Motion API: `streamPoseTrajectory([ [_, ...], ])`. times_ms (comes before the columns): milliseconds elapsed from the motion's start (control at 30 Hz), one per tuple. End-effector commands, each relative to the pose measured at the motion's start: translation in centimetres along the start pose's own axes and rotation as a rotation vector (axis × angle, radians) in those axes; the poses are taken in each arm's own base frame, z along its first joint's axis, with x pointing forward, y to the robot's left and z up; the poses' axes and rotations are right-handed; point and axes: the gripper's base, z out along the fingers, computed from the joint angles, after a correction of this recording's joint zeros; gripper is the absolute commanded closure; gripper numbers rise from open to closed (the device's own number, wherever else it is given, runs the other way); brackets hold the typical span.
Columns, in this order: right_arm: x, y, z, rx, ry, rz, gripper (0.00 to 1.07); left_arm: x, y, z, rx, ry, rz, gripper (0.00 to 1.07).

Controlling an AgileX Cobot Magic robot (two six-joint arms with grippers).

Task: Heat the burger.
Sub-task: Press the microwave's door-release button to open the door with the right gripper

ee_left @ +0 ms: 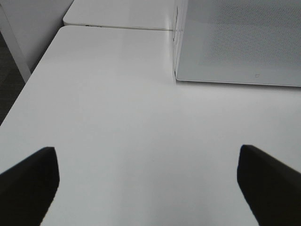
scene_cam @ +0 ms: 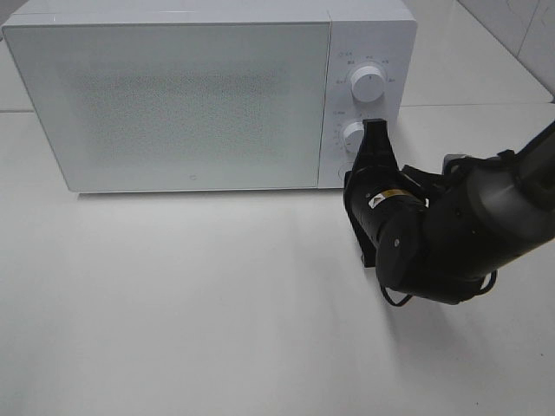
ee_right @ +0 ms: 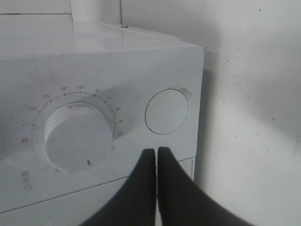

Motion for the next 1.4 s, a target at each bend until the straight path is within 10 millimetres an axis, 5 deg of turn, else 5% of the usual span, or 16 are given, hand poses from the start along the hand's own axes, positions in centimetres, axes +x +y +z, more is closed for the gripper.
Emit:
streamPoseTrajectory([
  [33,0.6,-0.1,0.9,0.011,0.015,-0.018,1.07,0.2,0.0,-0.2,0.003,-0.020,-0.003,0.09],
  [600,-0.1,0.3,3.8,0.043,-0.018,-0.001,1.07,0.2,0.0,-0.2,0.003,-0.020,-0.003,0.09],
  [1400,-0.6,0.5,4.9,-0.002,-0.083,-0.003,1.07,0.2,0.0,-0.2,0.003,-0.020,-0.003,0.09],
])
